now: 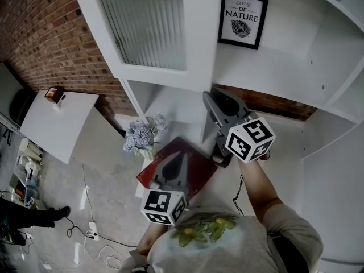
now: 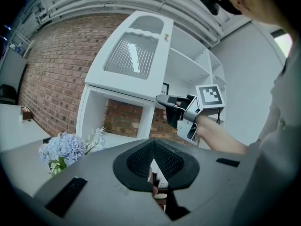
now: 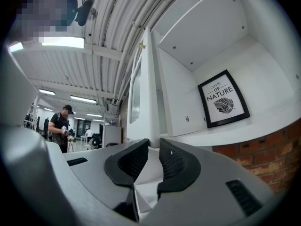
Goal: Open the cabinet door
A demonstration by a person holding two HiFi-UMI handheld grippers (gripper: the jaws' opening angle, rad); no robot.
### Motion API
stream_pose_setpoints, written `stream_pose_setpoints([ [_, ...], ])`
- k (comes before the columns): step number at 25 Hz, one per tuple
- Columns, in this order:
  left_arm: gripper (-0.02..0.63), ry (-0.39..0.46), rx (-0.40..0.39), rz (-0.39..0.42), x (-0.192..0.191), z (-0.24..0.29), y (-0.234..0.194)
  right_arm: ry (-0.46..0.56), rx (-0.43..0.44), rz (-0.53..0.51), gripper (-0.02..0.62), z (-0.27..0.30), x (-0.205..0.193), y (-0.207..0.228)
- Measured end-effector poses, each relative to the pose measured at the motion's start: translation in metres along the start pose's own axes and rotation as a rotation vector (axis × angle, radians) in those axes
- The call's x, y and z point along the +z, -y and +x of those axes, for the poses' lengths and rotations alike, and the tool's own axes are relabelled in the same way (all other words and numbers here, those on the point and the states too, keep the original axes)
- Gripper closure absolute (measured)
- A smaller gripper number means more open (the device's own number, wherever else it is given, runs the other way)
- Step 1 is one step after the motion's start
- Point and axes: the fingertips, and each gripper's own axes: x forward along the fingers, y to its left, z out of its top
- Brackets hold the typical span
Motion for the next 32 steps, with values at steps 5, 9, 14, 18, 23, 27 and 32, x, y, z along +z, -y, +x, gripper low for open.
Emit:
stream_pose_setpoints([
  [5, 0.595, 0.017, 0.013, 0.009, 0.000, -0.005, -0.004, -0.002, -0.016, -0.008, 0.514, -0.003, 0.000, -0.005],
  [9, 0.595, 0.021, 0.021, 0.011, 0.000, -0.010, -0.005, -0.001, -0.021, -0.012, 0.514, -0.006, -0.001, -0.011],
  [14, 0.595, 0.019, 0.025, 0.010, -0.001, -0.018, -0.003, 0.000, -0.023, -0.016, 0.517, -0.011, 0.000, -0.019],
  [18, 0.595, 0.007, 0.028, 0.005, -0.002, -0.025, -0.001, 0.002, -0.024, -0.018, 0.517, -0.014, 0.000, -0.026],
  [23, 0.595, 0.011, 0.040, 0.008, -0.004, -0.032, -0.001, 0.007, -0.028, -0.016, 0.518, -0.017, -0.001, -0.031],
  [27, 0.595, 0.008, 0.050, 0.005, -0.005, -0.038, 0.000, 0.009, -0.030, -0.011, 0.518, -0.019, 0.000, -0.035],
  [32, 0.595, 0.014, 0.066, 0.007, -0.006, -0.046, 0.000, 0.013, -0.027, -0.015, 0.520, -0.022, 0.000, -0.041],
])
